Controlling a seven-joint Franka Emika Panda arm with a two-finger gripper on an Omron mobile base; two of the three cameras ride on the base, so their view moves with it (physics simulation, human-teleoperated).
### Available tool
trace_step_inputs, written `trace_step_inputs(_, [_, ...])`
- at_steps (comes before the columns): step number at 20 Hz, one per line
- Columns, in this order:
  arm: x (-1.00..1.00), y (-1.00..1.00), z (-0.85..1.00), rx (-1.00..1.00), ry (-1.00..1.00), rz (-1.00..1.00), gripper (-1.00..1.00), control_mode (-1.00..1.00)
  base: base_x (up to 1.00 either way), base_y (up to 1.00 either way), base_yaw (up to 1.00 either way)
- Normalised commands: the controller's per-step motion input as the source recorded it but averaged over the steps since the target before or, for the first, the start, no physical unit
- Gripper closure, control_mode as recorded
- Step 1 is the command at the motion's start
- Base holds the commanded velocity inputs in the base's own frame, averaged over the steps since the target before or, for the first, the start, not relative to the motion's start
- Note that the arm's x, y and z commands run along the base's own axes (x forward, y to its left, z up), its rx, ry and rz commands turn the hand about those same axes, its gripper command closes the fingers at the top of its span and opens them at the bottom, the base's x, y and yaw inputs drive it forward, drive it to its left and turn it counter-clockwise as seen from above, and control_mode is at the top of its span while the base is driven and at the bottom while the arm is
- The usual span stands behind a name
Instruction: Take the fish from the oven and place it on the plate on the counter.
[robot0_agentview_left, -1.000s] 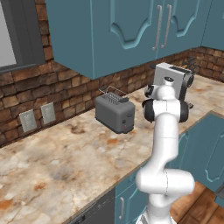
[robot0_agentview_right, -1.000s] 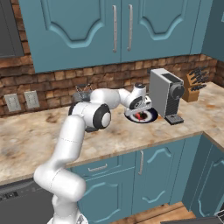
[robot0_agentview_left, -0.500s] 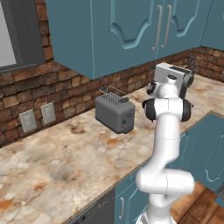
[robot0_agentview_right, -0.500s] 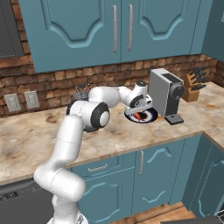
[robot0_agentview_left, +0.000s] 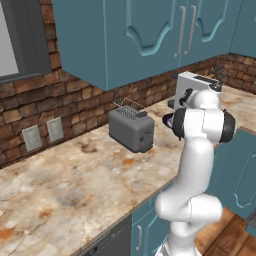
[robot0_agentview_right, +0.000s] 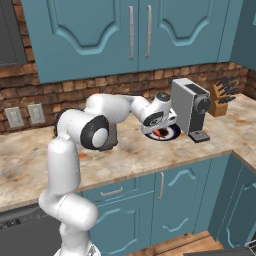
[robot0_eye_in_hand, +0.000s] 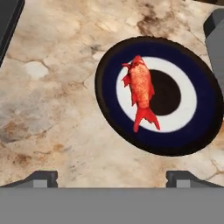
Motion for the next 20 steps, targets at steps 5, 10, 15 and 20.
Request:
trace_step_inputs(5, [-1.0, 0.2, 0.26, -0.07, 0.0, -0.06, -1.0, -1.0, 0.0, 0.0, 0.0])
trace_step_inputs(10, [-0.87, 0.37, 0.43, -0.05, -0.01, -0.3, -1.0, -1.0, 0.0, 0.0, 0.0])
trace_step_inputs(15, [-0.52, 0.2, 0.83, 0.0, -0.01, -0.61, -1.0, -1.0, 0.0, 0.0, 0.0])
trace_step_inputs(20, [-0.45, 0.02, 0.97, 0.0, 0.0, -0.48, -1.0, -1.0, 0.0, 0.0, 0.0])
